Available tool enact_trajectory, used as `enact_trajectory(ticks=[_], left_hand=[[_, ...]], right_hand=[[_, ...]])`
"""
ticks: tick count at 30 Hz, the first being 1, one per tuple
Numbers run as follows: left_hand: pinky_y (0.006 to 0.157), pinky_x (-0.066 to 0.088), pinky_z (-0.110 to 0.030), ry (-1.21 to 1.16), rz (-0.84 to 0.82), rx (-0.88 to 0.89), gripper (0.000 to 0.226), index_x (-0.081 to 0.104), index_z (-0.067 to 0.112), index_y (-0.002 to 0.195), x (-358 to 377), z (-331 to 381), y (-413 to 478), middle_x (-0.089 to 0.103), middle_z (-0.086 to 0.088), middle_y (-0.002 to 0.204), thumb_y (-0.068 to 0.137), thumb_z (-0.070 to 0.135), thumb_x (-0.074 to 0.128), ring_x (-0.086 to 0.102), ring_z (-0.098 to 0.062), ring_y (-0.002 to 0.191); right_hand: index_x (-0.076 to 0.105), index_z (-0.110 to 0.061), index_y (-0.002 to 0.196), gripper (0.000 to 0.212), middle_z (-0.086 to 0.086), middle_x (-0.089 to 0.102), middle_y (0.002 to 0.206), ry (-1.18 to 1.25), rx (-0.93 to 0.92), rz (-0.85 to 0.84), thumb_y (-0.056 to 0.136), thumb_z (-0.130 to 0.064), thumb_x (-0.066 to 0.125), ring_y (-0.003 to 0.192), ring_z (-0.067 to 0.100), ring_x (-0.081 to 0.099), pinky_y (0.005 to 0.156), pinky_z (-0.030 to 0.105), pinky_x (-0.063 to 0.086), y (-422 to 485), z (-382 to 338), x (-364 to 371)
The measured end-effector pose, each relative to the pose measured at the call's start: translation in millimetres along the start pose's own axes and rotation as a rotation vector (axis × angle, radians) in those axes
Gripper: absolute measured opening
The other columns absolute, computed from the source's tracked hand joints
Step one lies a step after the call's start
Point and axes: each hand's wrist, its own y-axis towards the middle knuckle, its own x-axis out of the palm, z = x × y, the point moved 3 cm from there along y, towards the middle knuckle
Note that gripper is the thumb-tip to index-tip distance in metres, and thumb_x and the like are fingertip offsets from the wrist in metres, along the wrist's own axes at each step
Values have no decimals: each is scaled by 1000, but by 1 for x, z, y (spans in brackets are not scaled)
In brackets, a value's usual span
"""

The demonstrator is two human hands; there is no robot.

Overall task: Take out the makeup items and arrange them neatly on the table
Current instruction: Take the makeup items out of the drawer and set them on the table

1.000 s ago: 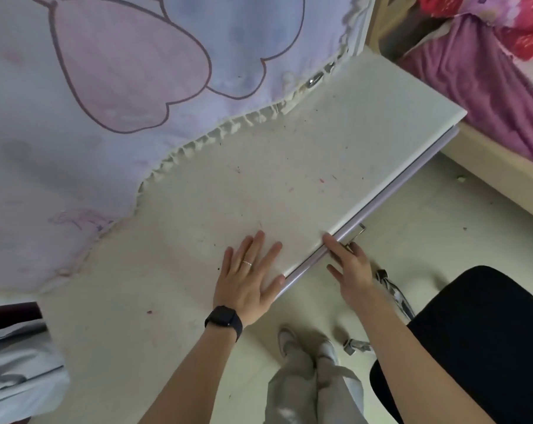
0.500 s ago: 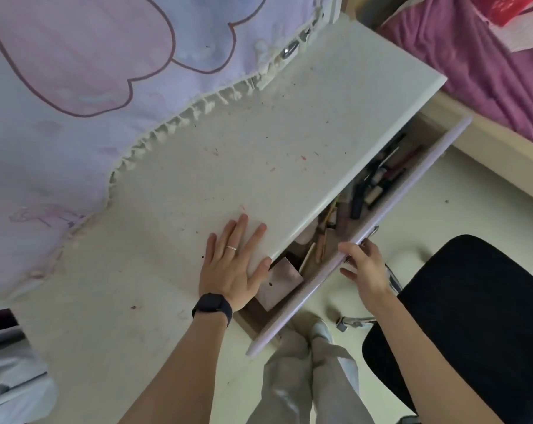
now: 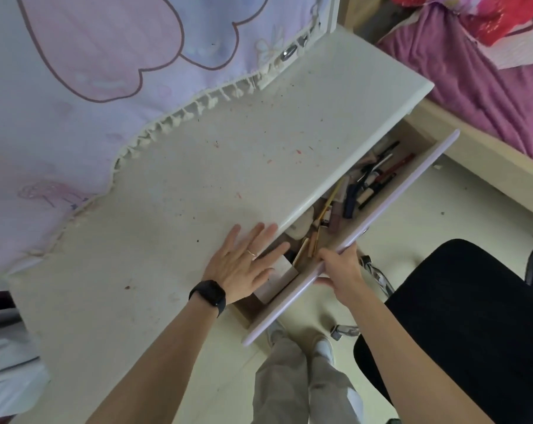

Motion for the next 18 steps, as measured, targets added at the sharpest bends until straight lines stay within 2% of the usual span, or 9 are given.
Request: enact_trajectory(ticks=[2, 3, 4, 6, 7, 9, 11, 14, 18], left_hand=[[118, 17, -55, 38, -159, 240, 58, 34, 24, 153, 8, 31, -2, 27, -7, 162, 96, 29, 43, 27, -30, 147], [120, 14, -53, 40, -268, 264, 56, 36, 22, 153, 13, 45, -1, 26, -7, 162, 97, 22, 41, 25, -31, 148], [121, 15, -51, 14, -365, 207, 55, 33, 20, 154, 18, 55, 2, 22, -8, 163, 99, 18, 39, 23, -32, 148], [115, 28, -48, -136, -516, -52, 61, 17, 26, 158, 24, 63, 9, 7, -8, 165, 102, 14, 36, 26, -35, 144], [109, 36, -47, -203, -544, -153, 65, 12, 33, 158, 25, 65, 12, 2, -7, 165, 101, 12, 37, 31, -36, 139], [99, 46, -46, -294, -544, -241, 69, 14, 45, 154, 26, 70, 17, 1, -4, 164, 100, 11, 41, 38, -35, 131], [94, 50, -45, -405, -557, -324, 65, 24, 49, 145, 25, 74, 21, 14, -4, 157, 97, 13, 49, 37, -33, 131], [88, 53, -46, -452, -593, -379, 55, 36, 35, 136, 21, 84, 30, 30, -9, 143, 92, 9, 58, 38, -35, 131], [80, 56, -44, -602, -569, -466, 49, 36, 31, 130, 15, 92, 36, 29, -10, 138, 92, 7, 56, 60, -36, 98]], right_hand=[[38, -23, 120, 46, 17, 61, 110, 5, -15, -13, 87, -1, 61, 79, 30, 70, 54, 41, 60, 0, 0, 1], [38, -23, 122, 48, 16, 61, 110, 5, -22, -18, 87, -1, 61, 81, 31, 71, 54, 42, 61, 1, 0, 1], [37, -24, 123, 50, 16, 61, 110, 6, -27, -24, 86, 0, 61, 82, 32, 71, 54, 42, 61, 1, -1, 0], [37, -24, 126, 54, 16, 61, 109, 18, -30, -27, 85, 2, 60, 81, 31, 71, 53, 41, 60, 2, 1, -3], [38, -23, 126, 54, 16, 60, 108, 28, -35, -26, 84, 3, 61, 79, 30, 70, 52, 41, 60, 3, 3, -6], [42, -20, 122, 50, 15, 60, 104, 45, -35, -24, 84, 4, 61, 78, 28, 69, 51, 41, 60, 4, 9, -13], [45, -22, 112, 43, 16, 59, 107, 54, -28, -25, 84, 5, 62, 86, 33, 70, 54, 44, 60, 4, 16, -21], [44, -21, 110, 41, 18, 59, 108, 37, -23, -10, 84, 5, 63, 86, 33, 67, 55, 42, 60, 3, 24, -34], [43, -17, 109, 38, 16, 57, 98, 24, -29, -8, 85, 5, 63, 73, 26, 64, 54, 38, 58, 3, 26, -41]])
